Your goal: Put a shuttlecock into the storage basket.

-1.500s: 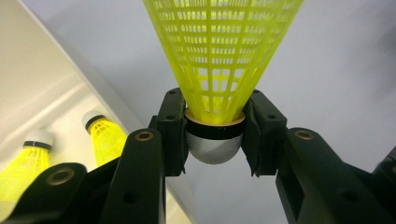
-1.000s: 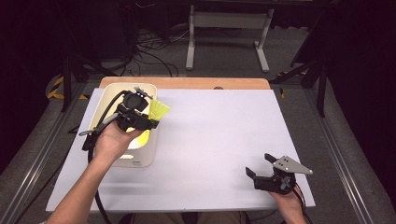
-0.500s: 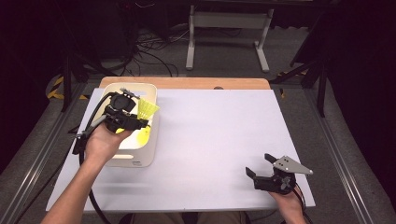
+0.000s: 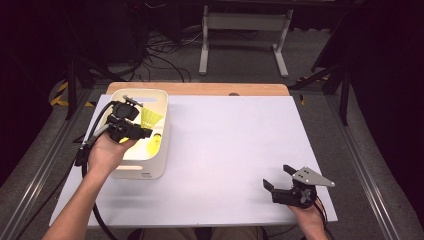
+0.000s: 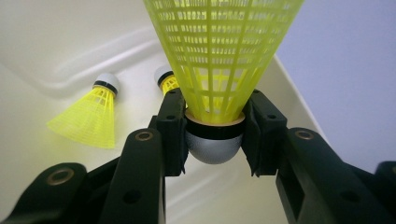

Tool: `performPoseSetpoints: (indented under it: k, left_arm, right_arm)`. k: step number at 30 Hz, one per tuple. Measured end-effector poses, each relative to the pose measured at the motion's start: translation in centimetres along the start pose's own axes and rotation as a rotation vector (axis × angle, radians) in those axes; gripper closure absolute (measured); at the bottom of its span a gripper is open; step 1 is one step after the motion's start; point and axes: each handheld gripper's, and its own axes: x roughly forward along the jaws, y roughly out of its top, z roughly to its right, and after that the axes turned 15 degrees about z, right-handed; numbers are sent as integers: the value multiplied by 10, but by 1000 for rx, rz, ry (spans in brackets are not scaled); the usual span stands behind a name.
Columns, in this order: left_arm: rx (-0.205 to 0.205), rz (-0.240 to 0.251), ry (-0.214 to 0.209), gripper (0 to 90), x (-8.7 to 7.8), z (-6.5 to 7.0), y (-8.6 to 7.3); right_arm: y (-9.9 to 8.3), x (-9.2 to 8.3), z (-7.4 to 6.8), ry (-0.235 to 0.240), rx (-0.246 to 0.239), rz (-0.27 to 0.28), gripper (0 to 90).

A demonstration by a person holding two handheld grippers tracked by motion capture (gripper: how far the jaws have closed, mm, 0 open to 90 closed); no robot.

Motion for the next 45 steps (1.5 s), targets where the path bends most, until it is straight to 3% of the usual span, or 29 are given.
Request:
performPoseSetpoints:
  k: [6,20,37,45]
  left_arm:
    - [-34,-16,5,640,7,-9,-2]
    - [-68,-65,21,639,23,-19,0]
    - [-91,-153,48,638,52,-27,4]
    - [-92,-171,60,601,55,-27,4]
  right_arm:
    - [0,0,0,3,3,-2,89]
    - [0,0,0,12,8,-5,89]
    - [-1,1,-1,23,7,-13,86]
    - [-1,1,-1,24,9,-11,86]
